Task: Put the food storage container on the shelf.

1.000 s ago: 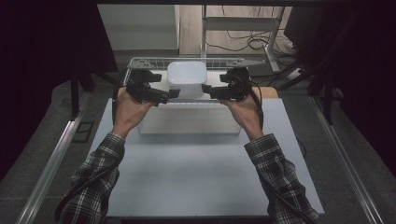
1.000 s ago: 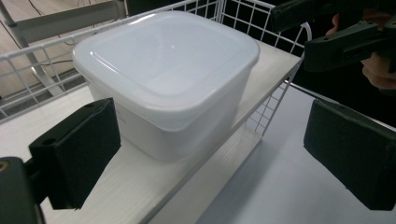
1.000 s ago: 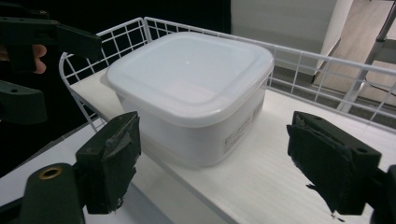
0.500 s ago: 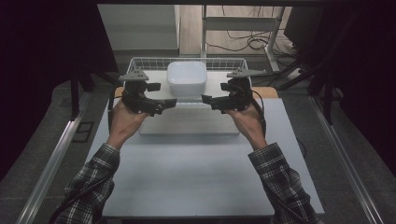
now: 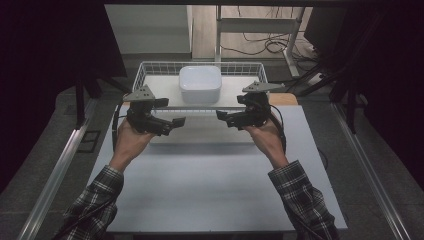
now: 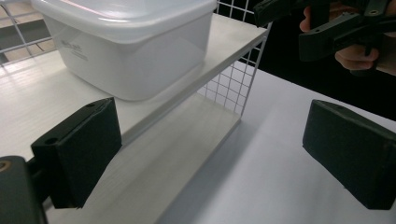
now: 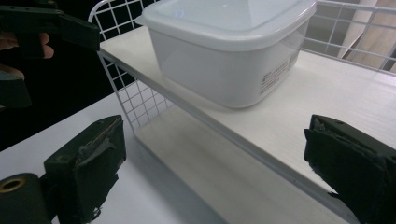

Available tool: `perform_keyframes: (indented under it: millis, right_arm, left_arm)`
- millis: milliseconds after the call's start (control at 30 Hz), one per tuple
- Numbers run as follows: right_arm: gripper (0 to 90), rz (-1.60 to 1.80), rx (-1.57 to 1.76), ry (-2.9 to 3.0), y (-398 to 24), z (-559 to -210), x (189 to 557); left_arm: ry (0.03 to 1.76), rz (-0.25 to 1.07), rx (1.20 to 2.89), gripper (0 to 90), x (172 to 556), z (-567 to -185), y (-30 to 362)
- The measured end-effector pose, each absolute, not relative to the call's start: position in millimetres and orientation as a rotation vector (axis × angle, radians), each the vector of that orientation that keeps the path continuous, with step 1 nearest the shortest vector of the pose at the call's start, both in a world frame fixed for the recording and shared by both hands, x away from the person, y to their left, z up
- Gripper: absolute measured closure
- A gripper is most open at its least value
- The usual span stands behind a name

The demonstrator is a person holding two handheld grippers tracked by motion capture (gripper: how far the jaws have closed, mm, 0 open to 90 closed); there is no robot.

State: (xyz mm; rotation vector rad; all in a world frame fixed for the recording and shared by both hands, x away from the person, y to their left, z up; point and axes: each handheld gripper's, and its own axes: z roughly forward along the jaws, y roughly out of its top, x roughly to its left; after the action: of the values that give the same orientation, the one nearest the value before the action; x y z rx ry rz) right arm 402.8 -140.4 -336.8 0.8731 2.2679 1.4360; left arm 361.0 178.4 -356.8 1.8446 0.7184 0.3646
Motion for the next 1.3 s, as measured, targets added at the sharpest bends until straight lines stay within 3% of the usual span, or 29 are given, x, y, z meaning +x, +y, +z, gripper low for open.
perform_keyframes:
  millis: [1300]
  right_arm:
    - [0.0, 1.357, 0.780, 2.317, -151.7, -384.7, 352.4]
  left_arm:
    - [0.740, 0.329, 1.879, 2.3, 314.2, -411.6, 167.9]
